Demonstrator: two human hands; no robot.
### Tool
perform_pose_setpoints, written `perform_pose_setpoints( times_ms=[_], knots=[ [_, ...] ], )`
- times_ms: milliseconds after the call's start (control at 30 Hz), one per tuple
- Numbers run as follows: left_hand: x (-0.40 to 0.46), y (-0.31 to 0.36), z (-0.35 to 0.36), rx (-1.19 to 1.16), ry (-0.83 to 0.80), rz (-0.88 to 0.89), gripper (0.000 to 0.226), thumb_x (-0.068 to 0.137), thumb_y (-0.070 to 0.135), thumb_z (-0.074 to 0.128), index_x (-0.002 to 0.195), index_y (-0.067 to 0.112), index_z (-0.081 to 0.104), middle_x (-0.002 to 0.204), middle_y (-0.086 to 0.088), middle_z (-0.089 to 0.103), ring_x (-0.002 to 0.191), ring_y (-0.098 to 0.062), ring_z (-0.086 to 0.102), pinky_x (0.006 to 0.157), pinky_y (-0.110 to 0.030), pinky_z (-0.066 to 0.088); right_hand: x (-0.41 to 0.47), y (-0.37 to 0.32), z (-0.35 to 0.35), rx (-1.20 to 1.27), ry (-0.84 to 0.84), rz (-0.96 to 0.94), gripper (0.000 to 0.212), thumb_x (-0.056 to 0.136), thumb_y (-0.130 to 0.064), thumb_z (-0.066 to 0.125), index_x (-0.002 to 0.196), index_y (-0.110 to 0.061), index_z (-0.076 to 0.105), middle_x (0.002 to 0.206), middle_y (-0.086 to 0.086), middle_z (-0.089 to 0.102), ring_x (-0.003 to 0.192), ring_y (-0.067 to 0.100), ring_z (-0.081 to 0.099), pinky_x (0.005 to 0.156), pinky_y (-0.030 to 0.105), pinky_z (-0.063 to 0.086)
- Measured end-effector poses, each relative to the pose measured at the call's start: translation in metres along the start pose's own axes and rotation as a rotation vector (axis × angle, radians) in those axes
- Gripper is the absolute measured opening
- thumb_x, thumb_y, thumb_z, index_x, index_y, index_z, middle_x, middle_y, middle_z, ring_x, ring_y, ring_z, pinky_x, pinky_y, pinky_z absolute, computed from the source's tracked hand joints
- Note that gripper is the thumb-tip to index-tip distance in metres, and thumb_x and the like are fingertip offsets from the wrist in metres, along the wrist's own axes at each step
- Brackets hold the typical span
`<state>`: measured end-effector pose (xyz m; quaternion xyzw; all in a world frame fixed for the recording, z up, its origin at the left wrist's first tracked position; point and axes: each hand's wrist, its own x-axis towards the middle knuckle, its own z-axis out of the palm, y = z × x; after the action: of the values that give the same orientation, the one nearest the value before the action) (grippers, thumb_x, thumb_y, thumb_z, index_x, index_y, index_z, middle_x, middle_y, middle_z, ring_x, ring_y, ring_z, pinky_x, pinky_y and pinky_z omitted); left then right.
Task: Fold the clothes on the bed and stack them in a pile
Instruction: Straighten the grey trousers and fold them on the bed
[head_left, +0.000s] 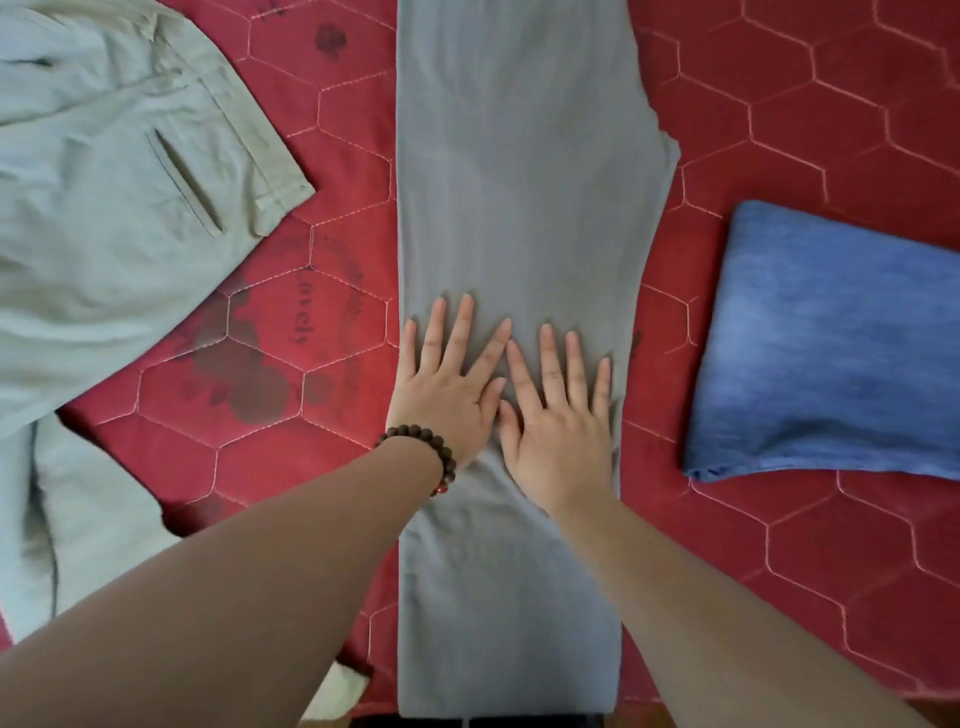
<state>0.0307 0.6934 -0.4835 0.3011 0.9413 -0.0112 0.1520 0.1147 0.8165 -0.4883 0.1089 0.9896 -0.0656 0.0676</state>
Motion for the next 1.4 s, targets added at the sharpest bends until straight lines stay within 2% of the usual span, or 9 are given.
perform_pose_setpoints(
  times_ms=[300, 500, 800, 900, 967, 1067, 1200, 1300, 1400],
  knots=[
    [-0.105, 0.025, 0.031, -0.046, -0.024, -0.069, 0.057, 0.098, 0.045, -0.003, 0.147, 0.03, -0.027, 0.158, -0.007, -0.027, 0.145, -0.026, -0.026, 0.119, -0.051, -0.01, -0.09, -0.024, 0.016, 0.015, -0.044, 0.0, 0.057, 0.1, -0.042, 0.025, 0.155, -0.027, 0.015, 0.162, 0.004, 0.013, 0.15, 0.025, 0.004, 0.12, 0.055, 0.006],
    [-0.181, 0.043, 0.055, -0.079, -0.026, -0.06, 0.057, 0.097, 0.047, -0.007, 0.151, 0.031, -0.02, 0.16, -0.007, -0.021, 0.146, -0.029, -0.023, 0.12, -0.05, -0.006, -0.158, -0.033, 0.025, 0.016, -0.065, -0.002, 0.058, 0.1, -0.04, 0.023, 0.155, -0.024, 0.014, 0.162, 0.005, 0.009, 0.15, 0.023, 0.0, 0.121, 0.051, 0.005],
    [-0.273, 0.053, 0.071, -0.092, -0.096, 0.054, 0.06, 0.1, 0.049, 0.011, 0.154, 0.03, -0.008, 0.161, -0.01, -0.011, 0.148, -0.033, -0.011, 0.12, -0.052, 0.006, -0.242, -0.028, 0.023, -0.011, -0.192, -0.14, 0.06, 0.103, -0.048, 0.021, 0.155, -0.021, 0.013, 0.163, 0.007, 0.005, 0.15, 0.025, -0.001, 0.12, 0.052, 0.011],
    [-0.271, 0.051, 0.058, -0.109, -0.065, 0.059, 0.058, 0.099, 0.044, 0.022, 0.153, 0.024, 0.019, 0.161, -0.013, 0.008, 0.149, -0.031, 0.002, 0.118, -0.057, 0.013, -0.233, -0.019, 0.008, 0.035, -0.18, -0.167, 0.058, 0.103, -0.048, 0.019, 0.154, -0.022, 0.019, 0.162, 0.006, 0.008, 0.15, 0.024, 0.002, 0.12, 0.053, 0.011],
    [-0.252, 0.05, 0.048, -0.145, -0.003, 0.022, 0.058, 0.099, 0.039, 0.027, 0.152, 0.017, 0.025, 0.161, -0.013, 0.014, 0.149, -0.03, 0.006, 0.119, -0.055, 0.01, -0.212, -0.011, 0.0, 0.066, -0.12, -0.113, 0.056, 0.103, -0.044, 0.023, 0.153, -0.019, 0.022, 0.162, 0.006, 0.011, 0.15, 0.025, 0.005, 0.12, 0.053, 0.008],
    [-0.206, 0.059, 0.037, -0.202, 0.064, 0.044, 0.059, 0.099, 0.033, 0.028, 0.152, 0.008, 0.022, 0.161, -0.012, 0.014, 0.149, -0.027, 0.007, 0.121, -0.047, 0.006, -0.17, -0.008, -0.002, 0.089, -0.089, -0.06, 0.057, 0.103, -0.039, 0.031, 0.154, -0.018, 0.018, 0.162, 0.006, 0.008, 0.15, 0.025, 0.002, 0.121, 0.05, 0.003],
    [-0.173, 0.062, 0.045, -0.116, 0.033, 0.104, 0.061, 0.098, 0.034, 0.017, 0.154, 0.012, 0.009, 0.163, -0.005, 0.007, 0.15, -0.02, 0.001, 0.122, -0.04, 0.0, -0.147, -0.009, 0.01, 0.002, -0.098, -0.078, 0.056, 0.104, -0.039, 0.023, 0.155, -0.021, 0.014, 0.163, 0.003, 0.007, 0.15, 0.021, 0.001, 0.121, 0.05, 0.0],
    [-0.181, 0.037, 0.054, -0.034, 0.057, 0.168, 0.061, 0.099, 0.045, 0.02, 0.154, 0.021, 0.015, 0.162, -0.005, 0.011, 0.15, -0.022, 0.007, 0.121, -0.047, 0.005, -0.161, 0.009, 0.014, 0.005, -0.069, -0.025, 0.055, 0.102, -0.045, 0.022, 0.154, -0.026, 0.017, 0.162, 0.0, 0.012, 0.15, 0.021, 0.006, 0.119, 0.055, 0.001],
    [-0.196, 0.008, 0.054, -0.07, 0.068, 0.249, 0.056, 0.1, 0.04, 0.021, 0.153, 0.023, 0.022, 0.161, -0.007, 0.017, 0.149, -0.024, 0.012, 0.12, -0.048, 0.011, -0.182, 0.041, 0.01, 0.049, -0.102, -0.06, 0.053, 0.102, -0.04, 0.019, 0.154, -0.027, 0.019, 0.162, -0.002, 0.012, 0.15, 0.022, 0.007, 0.119, 0.055, 0.003]
  ],
)
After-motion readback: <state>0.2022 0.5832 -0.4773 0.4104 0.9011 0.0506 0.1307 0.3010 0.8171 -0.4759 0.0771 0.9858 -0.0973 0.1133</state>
